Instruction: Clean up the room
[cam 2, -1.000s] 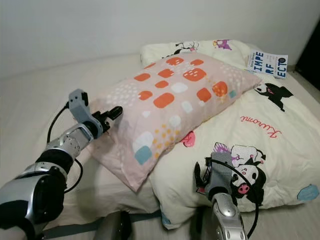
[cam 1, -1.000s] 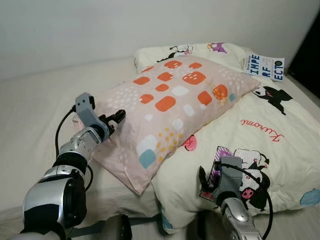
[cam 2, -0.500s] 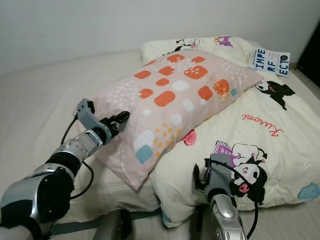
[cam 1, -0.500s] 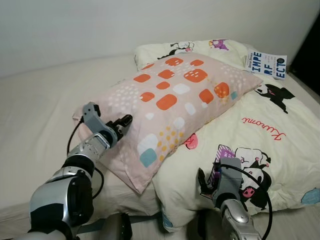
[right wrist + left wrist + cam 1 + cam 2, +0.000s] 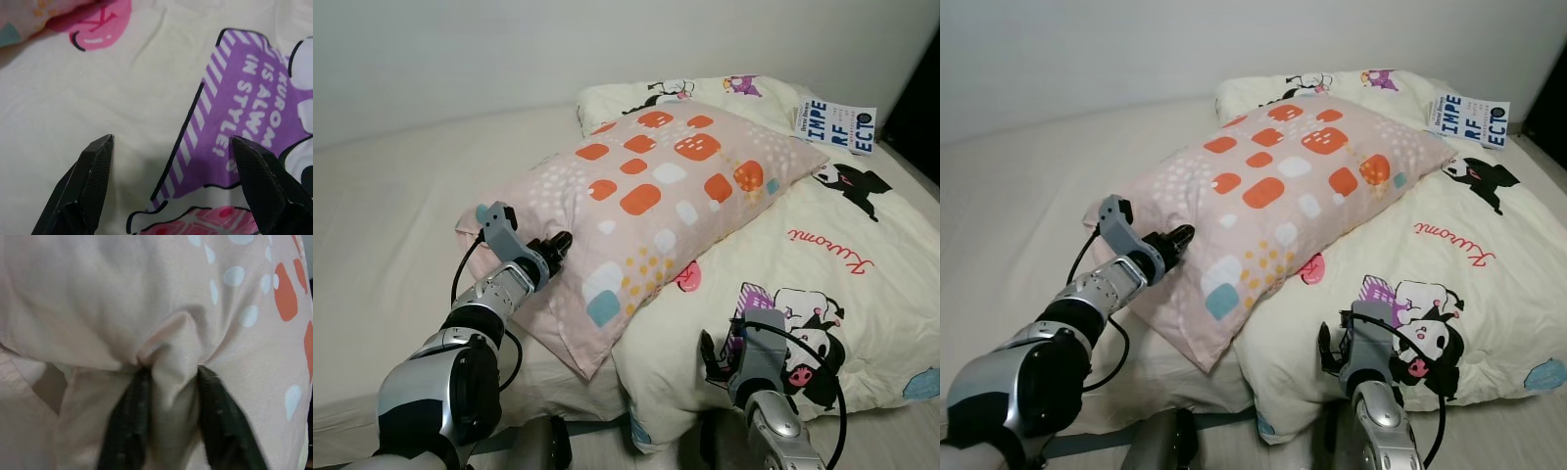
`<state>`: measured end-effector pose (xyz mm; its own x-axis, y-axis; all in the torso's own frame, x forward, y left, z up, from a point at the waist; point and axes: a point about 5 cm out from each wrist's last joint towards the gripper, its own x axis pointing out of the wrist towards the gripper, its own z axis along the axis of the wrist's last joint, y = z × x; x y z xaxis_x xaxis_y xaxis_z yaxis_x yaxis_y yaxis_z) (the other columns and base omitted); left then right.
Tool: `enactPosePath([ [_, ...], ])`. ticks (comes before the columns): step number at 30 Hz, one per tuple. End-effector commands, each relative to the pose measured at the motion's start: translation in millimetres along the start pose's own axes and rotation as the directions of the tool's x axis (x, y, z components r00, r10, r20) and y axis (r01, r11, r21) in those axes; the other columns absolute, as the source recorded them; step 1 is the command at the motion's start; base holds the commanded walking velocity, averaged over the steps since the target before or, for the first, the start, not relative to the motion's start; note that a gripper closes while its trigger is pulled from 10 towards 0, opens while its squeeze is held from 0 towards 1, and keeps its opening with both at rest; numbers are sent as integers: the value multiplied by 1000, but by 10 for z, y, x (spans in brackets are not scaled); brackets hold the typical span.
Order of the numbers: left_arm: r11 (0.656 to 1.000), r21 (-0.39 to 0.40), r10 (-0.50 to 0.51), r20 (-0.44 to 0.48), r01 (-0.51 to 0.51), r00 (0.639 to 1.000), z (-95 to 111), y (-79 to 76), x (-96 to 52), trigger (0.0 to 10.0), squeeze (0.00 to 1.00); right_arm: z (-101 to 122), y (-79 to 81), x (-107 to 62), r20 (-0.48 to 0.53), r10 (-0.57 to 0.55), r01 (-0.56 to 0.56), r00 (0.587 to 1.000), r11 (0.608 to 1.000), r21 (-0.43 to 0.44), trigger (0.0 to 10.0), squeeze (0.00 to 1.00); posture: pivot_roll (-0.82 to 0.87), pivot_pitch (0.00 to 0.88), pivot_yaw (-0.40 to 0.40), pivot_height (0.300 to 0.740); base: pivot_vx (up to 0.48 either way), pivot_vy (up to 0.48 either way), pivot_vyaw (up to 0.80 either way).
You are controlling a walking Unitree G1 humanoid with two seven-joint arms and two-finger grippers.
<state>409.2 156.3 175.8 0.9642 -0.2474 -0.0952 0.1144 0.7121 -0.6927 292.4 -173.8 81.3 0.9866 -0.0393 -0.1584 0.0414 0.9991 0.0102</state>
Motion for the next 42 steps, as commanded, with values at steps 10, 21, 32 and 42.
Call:
enactPosePath([
  [10, 1000, 20, 4, -75, -3, 997, -97, 138, -60, 0, 0, -75, 10, -37, -32, -5, 5, 999, 1000, 7, 10000, 0, -15, 333, 101, 582, 0, 0, 0],
  [21, 981, -93, -187, -256, 169, 948, -327, 101, -216, 0, 0, -108, 54, -40, -39, 6, -6, 999, 1000, 14, 10000, 0, 10, 315, 97, 582, 0, 0, 0],
  [32, 910, -307, -378, -340, 279, 861, -849, -509, -515, 0, 0, -84, 83, -2, -32, 22, -22, 999, 1000, 11, 10000, 0, 13, 295, 94, 582, 0, 0, 0],
  [42, 850, -421, -463, -313, 316, 829, -924, -1140, -596, 0, 0, -84, 74, -7, -26, 15, -14, 1000, 1000, 15, 10000, 0, 17, 288, 96, 582, 0, 0, 0],
])
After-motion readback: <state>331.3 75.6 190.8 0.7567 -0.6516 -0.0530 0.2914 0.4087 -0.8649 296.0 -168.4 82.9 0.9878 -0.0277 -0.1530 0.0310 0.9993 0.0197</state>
